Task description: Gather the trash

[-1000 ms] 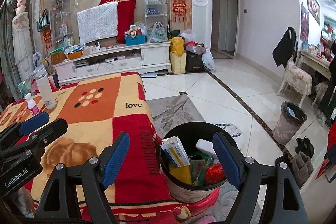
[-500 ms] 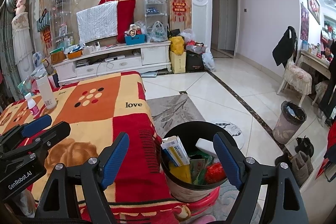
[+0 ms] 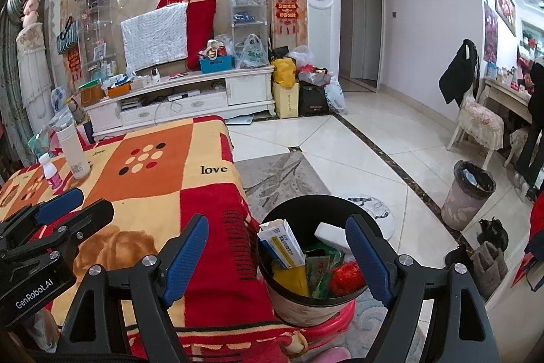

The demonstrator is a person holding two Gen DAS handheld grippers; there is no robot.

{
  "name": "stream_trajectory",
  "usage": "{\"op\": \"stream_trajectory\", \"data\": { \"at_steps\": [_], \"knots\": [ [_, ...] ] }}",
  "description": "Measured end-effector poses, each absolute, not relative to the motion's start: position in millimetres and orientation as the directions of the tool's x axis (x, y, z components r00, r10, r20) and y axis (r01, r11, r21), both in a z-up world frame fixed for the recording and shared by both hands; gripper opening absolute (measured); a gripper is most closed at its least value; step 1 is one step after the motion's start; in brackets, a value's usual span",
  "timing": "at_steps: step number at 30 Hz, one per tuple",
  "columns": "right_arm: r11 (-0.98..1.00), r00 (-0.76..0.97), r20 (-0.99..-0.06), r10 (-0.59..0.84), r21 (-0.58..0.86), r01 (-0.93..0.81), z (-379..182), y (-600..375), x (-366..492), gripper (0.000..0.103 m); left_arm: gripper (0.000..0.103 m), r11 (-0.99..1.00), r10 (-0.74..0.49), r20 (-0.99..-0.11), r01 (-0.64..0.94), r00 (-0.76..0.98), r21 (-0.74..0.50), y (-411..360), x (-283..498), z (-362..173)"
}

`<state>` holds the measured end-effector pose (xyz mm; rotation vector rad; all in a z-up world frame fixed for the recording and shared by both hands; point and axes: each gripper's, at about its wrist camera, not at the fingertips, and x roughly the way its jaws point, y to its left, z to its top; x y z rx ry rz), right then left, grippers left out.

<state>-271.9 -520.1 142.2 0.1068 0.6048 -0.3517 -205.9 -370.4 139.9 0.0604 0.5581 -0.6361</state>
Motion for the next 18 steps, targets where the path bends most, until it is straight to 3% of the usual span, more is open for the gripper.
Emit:
{"op": "stream_trajectory", "data": {
  "at_steps": [18],
  "knots": [
    [0.929,0.754,-0.585,-0.299,0.001,0.370,141.0,-525.8,-273.0,0.081,0.060,0.801,-0.552,-0.513,0.589,0.657,-0.107,-370.8,-203.7,139.3]
  ]
}}
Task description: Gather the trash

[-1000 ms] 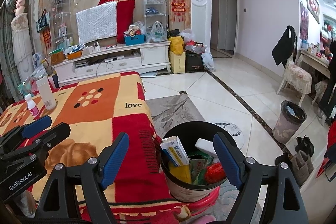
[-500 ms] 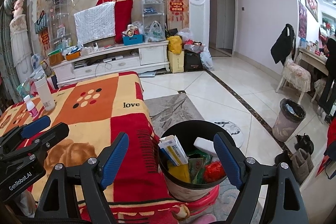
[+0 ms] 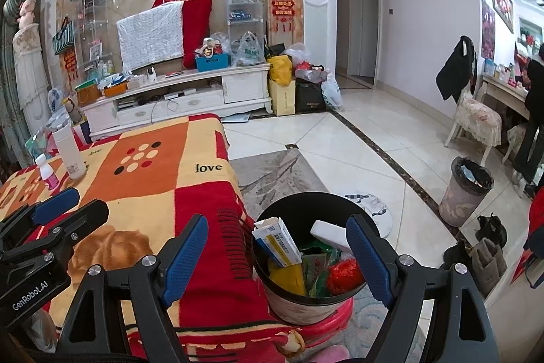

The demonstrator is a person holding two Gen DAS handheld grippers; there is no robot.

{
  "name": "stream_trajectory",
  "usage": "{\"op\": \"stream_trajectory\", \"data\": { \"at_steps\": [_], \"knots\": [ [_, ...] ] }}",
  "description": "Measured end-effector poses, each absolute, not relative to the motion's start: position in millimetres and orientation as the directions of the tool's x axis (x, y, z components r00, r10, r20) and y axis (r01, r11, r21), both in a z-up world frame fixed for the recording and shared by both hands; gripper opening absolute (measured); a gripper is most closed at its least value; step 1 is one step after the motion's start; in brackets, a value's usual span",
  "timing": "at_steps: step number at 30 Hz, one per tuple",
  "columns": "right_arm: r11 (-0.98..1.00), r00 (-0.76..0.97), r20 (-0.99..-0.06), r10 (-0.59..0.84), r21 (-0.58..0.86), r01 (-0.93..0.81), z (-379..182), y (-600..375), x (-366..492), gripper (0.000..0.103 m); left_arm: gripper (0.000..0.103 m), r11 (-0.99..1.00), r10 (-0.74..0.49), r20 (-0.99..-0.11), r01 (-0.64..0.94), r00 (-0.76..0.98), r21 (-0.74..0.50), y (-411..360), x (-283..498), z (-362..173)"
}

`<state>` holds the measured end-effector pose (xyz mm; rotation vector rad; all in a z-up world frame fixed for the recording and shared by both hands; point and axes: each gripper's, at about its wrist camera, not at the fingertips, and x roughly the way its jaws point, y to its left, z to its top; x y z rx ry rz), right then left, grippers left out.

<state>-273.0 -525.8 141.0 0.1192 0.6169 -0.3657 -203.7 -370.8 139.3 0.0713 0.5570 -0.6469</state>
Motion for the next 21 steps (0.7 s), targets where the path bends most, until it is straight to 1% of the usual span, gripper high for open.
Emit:
{"op": "stream_trajectory", "data": {
  "at_steps": [16,21],
  "knots": [
    [0.925,0.735,-0.605,-0.304,-0.004,0.380,137.2,-529.3,-269.5,0.082,0.060,0.774,-0.582,-0.519,0.622,0.627,-0.117,-378.9,-204.2,135.4],
    [0.929,0.729,-0.616,-0.297,-0.010,0.370,134.7,-526.0,-265.4,0.082,0.060,0.783,-0.573,-0.536,0.608,0.620,-0.134,-371.7,-197.6,131.7]
  ]
}}
